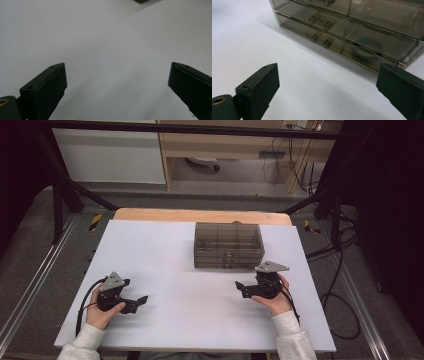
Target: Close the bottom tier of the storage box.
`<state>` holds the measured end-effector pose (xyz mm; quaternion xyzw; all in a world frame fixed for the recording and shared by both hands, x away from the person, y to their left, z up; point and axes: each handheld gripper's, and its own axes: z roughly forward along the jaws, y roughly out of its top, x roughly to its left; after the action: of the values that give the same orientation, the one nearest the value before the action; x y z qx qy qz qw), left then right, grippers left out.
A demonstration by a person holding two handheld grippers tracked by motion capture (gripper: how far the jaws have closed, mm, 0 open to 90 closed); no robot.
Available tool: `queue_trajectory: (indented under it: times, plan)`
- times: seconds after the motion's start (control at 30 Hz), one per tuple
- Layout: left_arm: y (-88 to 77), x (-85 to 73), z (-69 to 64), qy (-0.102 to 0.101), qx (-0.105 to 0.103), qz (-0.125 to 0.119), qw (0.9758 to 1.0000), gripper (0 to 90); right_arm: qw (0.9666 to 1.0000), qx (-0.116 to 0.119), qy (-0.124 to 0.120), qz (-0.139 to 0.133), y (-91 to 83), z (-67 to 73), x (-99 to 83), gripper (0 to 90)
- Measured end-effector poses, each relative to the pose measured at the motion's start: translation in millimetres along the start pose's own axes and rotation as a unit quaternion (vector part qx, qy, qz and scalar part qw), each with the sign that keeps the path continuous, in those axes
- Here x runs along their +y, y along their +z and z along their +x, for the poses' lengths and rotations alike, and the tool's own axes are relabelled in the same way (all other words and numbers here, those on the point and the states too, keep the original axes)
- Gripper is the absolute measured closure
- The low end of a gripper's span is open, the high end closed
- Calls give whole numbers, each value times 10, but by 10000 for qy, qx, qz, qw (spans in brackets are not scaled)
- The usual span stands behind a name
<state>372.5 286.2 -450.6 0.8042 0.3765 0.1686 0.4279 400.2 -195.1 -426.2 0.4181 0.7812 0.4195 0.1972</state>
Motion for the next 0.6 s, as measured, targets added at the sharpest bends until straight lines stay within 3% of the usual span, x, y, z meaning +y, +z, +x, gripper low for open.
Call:
queue_trajectory:
  times: [0.2, 0.6]
  plan:
    - [-3, 0, 0, -2, 0, -2, 10000, 15, 9998, 155, 146, 7, -85, -27, -70, 31]
    - [2, -1, -11, 5, -6, 8, 10000, 15, 9994, 185, 290, 52, -246, -149, -270, 32]
